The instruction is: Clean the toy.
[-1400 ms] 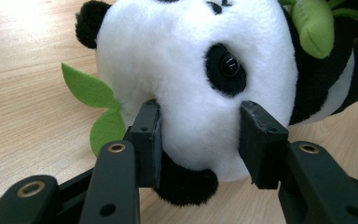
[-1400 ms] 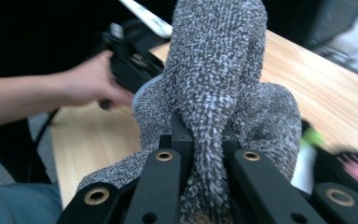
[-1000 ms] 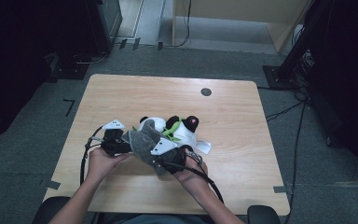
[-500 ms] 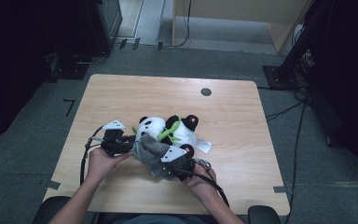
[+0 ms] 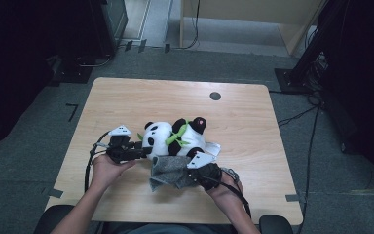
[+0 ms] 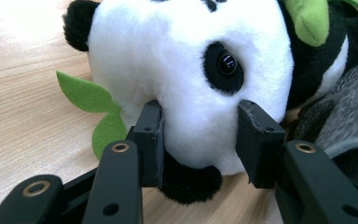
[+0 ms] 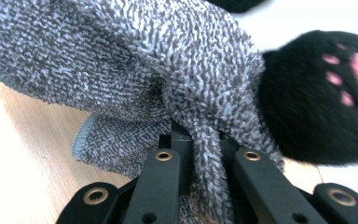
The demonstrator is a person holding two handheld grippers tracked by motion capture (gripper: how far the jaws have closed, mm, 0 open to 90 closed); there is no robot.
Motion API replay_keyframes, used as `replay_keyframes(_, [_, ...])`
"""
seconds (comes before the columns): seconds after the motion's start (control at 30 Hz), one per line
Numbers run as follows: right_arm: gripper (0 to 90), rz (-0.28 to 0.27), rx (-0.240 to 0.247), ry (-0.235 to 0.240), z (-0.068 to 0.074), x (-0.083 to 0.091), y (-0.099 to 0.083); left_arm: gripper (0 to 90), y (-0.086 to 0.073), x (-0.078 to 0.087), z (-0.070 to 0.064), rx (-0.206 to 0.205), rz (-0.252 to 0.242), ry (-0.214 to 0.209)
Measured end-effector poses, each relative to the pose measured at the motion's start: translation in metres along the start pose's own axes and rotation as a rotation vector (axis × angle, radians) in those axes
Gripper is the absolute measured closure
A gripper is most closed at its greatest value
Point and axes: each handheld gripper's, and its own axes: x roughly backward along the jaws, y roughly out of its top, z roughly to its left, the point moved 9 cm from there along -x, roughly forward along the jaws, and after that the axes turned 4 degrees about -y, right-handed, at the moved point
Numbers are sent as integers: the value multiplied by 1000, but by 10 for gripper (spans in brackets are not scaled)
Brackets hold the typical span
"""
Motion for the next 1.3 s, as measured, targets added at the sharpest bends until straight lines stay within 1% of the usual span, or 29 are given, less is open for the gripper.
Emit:
replay_keyframes(0.07, [852, -4, -7, 0, -5, 4, -2, 569, 0, 0, 0, -1, 1, -1])
replay_keyframes(0.23, [852, -16, -60, 2, -17, 15, -6, 571, 0, 0, 0, 4, -1, -7])
replay_keyframes(0.43, [851, -33, -140, -7, -35, 31, -10, 578, 1, 0, 0, 12, -4, -9])
replay_keyframes(0.57, [852, -66, -159, 1, -38, 40, -7, 579, 1, 0, 0, 19, -8, -12])
replay_keyframes(0.63, [852, -76, -158, 1, -38, 42, -4, 579, 1, 0, 0, 20, -8, -12])
replay_keyframes(0.73, [852, -120, -137, -8, -35, 54, 14, 578, 1, 0, 0, 23, -9, -11])
replay_keyframes(0.87, [852, -196, -129, 20, -30, 67, 40, 577, 0, -1, -1, 12, -8, -6])
replay_keyframes(0.9, [852, -207, -126, 27, -29, 70, 48, 577, 0, -1, -1, 12, -9, -6])
replay_keyframes(0.97, [852, -217, -105, 29, -27, 69, 60, 576, 0, -1, -1, 13, -9, -6])
replay_keyframes(1.0, [852, -219, -103, 35, -25, 68, 66, 576, 0, -1, -1, 14, -9, -6])
replay_keyframes(1.03, [852, -219, -103, 35, -25, 68, 66, 576, 0, -1, -1, 14, -9, -6])
replay_keyframes(1.07, [852, -232, -86, 49, -22, 64, 79, 576, 1, -1, -1, 13, -11, -4])
replay_keyframes(1.13, [852, -236, -69, 54, -17, 59, 89, 576, 1, -1, -1, 15, -13, -3])
replay_keyframes(1.17, [852, -239, -60, 61, -14, 53, 96, 576, 1, -1, -1, 15, -13, -3])
replay_keyframes(1.2, [852, -239, -60, 61, -14, 53, 96, 576, 1, -1, -1, 15, -13, -3])
replay_keyframes(1.23, [852, -225, -54, 72, -8, 39, 103, 576, 1, -1, -1, 14, -11, -3])
replay_keyframes(1.3, [853, -183, -40, 58, -3, 20, 103, 576, 0, 0, -1, 12, -7, -3])
